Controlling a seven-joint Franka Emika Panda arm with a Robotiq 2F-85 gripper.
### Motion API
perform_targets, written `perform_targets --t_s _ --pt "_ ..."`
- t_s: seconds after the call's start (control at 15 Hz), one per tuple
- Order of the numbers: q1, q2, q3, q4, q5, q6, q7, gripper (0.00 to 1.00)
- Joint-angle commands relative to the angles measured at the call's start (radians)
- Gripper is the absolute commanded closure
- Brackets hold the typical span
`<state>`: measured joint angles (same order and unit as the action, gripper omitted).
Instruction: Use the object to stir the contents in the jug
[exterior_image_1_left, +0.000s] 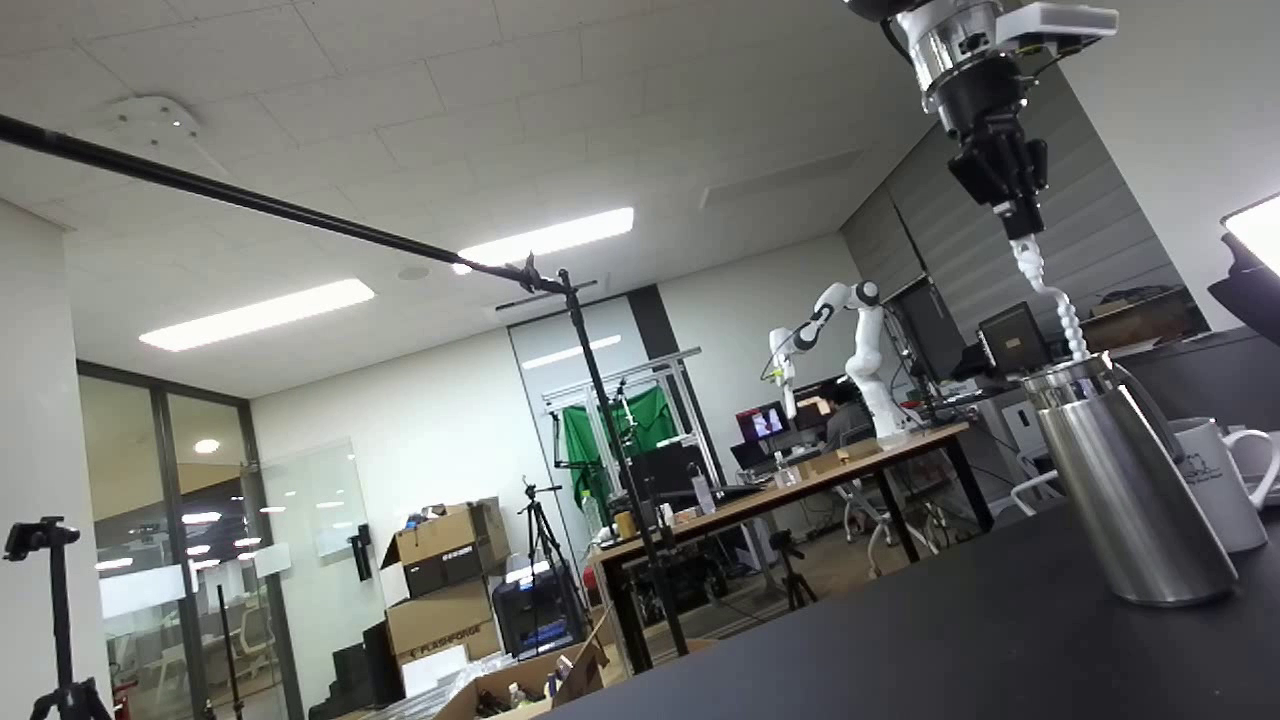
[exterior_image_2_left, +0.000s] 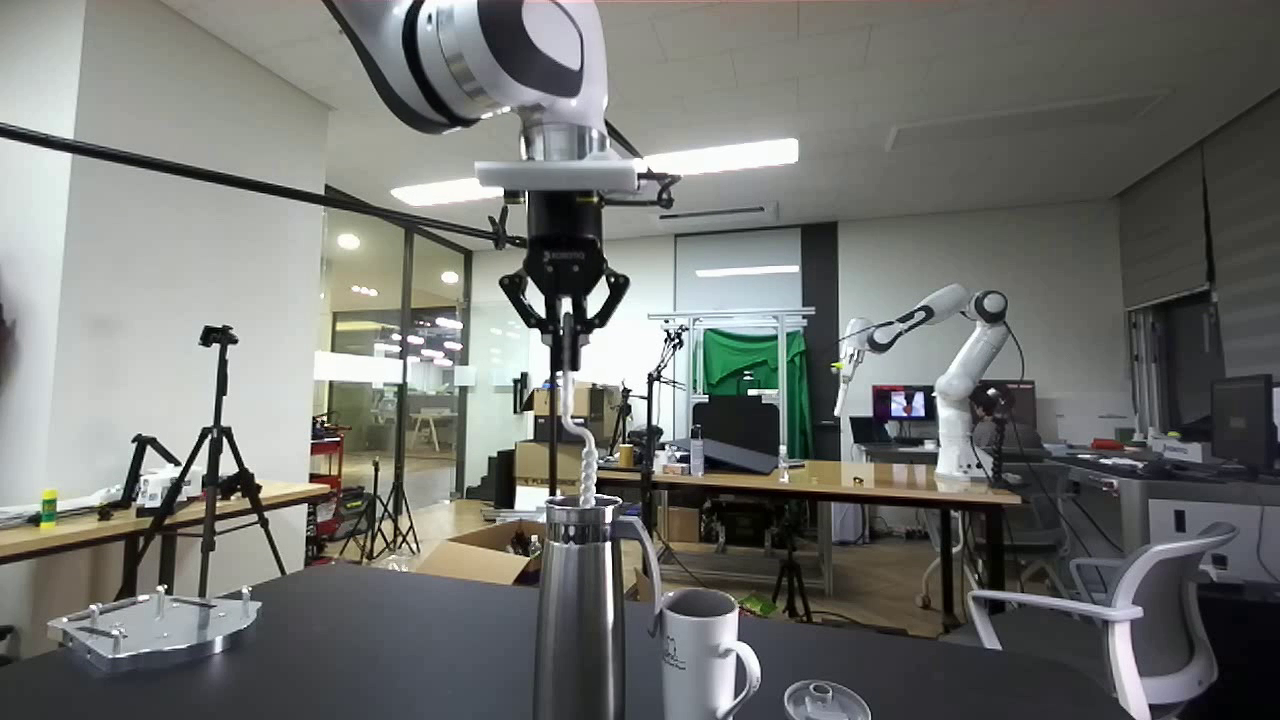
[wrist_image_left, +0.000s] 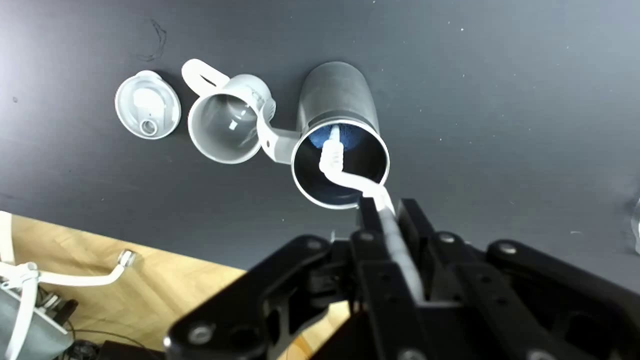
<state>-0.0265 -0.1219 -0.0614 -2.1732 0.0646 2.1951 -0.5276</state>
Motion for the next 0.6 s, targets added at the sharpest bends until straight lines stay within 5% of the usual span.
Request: perform_targets --t_s 0.0,0.53 --pt "-0.001 0.075 -0.013 -0.009 0.024 0.045 -0.02 0.96" --pt "-0.023 0.161 0.003 -0.009 0.037 0.087 -0.027 0.96"
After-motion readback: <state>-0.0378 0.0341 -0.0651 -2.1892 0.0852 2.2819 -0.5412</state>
